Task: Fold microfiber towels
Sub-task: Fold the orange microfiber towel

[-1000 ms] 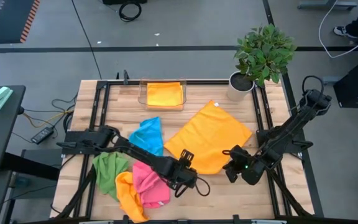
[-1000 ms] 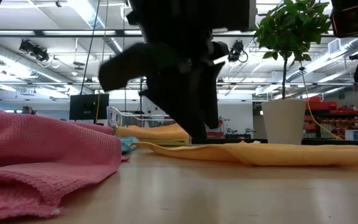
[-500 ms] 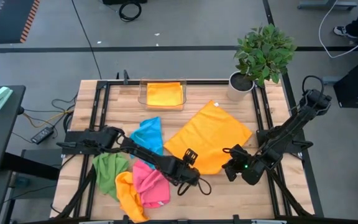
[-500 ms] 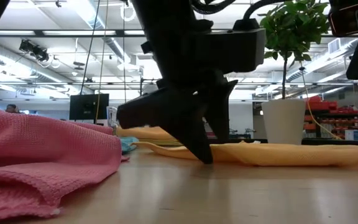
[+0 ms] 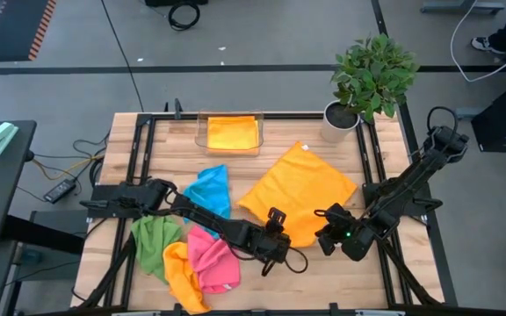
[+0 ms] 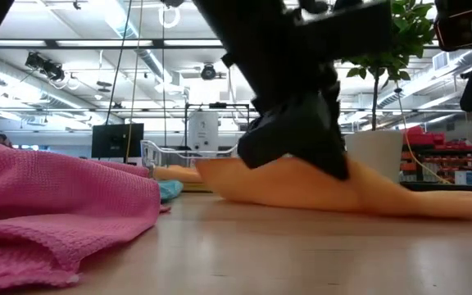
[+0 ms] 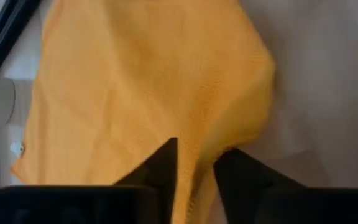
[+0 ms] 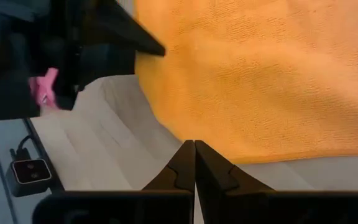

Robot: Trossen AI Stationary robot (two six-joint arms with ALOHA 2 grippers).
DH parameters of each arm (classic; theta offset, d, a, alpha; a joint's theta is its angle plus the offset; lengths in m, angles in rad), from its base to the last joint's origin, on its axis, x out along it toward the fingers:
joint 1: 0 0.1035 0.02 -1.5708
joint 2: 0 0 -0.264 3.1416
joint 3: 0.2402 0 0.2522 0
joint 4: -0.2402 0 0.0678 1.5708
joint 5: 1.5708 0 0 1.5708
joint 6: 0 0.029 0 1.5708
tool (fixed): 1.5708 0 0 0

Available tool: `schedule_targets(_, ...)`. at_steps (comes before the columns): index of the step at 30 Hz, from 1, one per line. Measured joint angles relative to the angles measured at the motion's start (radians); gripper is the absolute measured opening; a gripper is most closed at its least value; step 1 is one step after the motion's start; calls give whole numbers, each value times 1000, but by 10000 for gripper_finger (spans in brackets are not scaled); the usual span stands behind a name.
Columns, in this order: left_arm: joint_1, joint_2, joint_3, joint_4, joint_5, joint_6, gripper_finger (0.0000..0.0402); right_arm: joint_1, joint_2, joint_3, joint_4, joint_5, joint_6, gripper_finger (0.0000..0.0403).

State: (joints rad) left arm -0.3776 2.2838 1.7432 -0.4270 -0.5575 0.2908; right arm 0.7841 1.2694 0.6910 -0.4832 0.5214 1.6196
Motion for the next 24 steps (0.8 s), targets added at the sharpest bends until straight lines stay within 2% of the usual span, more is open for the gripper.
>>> schedule_targets(3, -3, -29, 0, -15, 0, -61, 25, 0, 0, 0, 0, 1, -1, 11)
schedule_targets(7, 53, -74, 0, -84, 52, -247, 10, -22, 27, 0, 1, 1, -8, 10)
schedule_targets(9, 124, -85, 0, -144, 158, -381, 7, -39, 47, 0, 8, -6, -29, 9)
schedule_targets(11, 210, -80, 0, -206, 331, -529, 7, -47, 64, 0, 19, -5, -38, 9)
schedule_targets(13, 283, -47, 2, -222, 509, -605, 7, -50, 75, 0, 29, 10, -50, 8)
schedule_targets(15, 326, -10, -1, -233, 619, -621, 6, -49, 87, 0, 58, 45, -87, 8)
schedule_targets(16, 334, -8, 1, -221, 641, -618, 5, -45, 94, 0, 70, 66, -123, 8)
schedule_targets(20, 331, 1, 3, -208, 661, -558, 7, -31, 147, 0, 123, 121, -346, 9)
schedule_targets(24, 324, 3, 2, -187, 660, -541, 5, -72, 198, 0, 117, 153, -465, 19)
